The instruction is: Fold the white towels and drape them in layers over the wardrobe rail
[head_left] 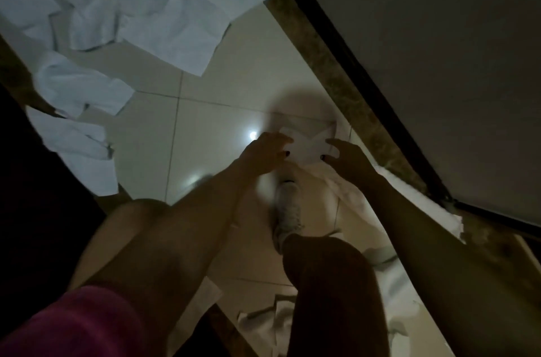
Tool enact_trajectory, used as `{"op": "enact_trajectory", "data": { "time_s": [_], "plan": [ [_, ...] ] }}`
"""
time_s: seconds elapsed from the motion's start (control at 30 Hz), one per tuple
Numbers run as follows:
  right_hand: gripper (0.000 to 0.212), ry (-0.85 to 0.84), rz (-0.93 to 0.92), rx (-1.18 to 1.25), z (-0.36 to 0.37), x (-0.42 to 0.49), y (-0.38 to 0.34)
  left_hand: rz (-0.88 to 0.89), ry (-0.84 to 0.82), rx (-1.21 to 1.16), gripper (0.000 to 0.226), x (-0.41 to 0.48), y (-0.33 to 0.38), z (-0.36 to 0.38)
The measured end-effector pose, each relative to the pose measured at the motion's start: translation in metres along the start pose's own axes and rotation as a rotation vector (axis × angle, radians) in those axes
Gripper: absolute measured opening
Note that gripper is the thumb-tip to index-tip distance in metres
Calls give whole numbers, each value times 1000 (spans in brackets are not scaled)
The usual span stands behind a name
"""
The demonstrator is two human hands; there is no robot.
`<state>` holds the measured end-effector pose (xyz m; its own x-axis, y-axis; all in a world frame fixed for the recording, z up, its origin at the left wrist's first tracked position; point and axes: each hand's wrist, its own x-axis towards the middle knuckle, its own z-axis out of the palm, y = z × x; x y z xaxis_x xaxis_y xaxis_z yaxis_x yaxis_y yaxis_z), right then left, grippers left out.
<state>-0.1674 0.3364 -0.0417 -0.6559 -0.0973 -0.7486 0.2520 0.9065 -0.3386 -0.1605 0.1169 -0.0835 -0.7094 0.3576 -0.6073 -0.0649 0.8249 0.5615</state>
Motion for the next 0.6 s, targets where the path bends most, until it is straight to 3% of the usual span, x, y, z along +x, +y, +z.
{"op": "enact_trajectory", "data": {
  "time_s": [0.13, 0.23, 0.3, 0.37, 0.4, 0.47, 0.6],
  "plan": [
    [60, -38, -15, 0, 63, 60, 48, 67, -84, 28, 56, 64, -38, 61],
    [69, -35, -17, -168, 108, 91, 82, 137, -157, 43, 64, 103, -54, 100],
    [73, 27, -31, -288, 133, 102, 103, 143, -243, 240, 60, 120, -62, 118],
    [62, 136, -39, -286, 150, 108, 115, 172, -270, 457, 46, 127, -62, 128],
    [46, 175, -29, -303, 152, 109, 115, 200, -278, 496, 41, 127, -63, 130],
    [23, 219, -9, -295, 148, 107, 110, 193, -247, 452, 36, 123, -64, 129],
    [19, 293, -127, -89, 98, 69, 88, 97, -70, 68, 27, 93, -40, 81]
  ]
}}
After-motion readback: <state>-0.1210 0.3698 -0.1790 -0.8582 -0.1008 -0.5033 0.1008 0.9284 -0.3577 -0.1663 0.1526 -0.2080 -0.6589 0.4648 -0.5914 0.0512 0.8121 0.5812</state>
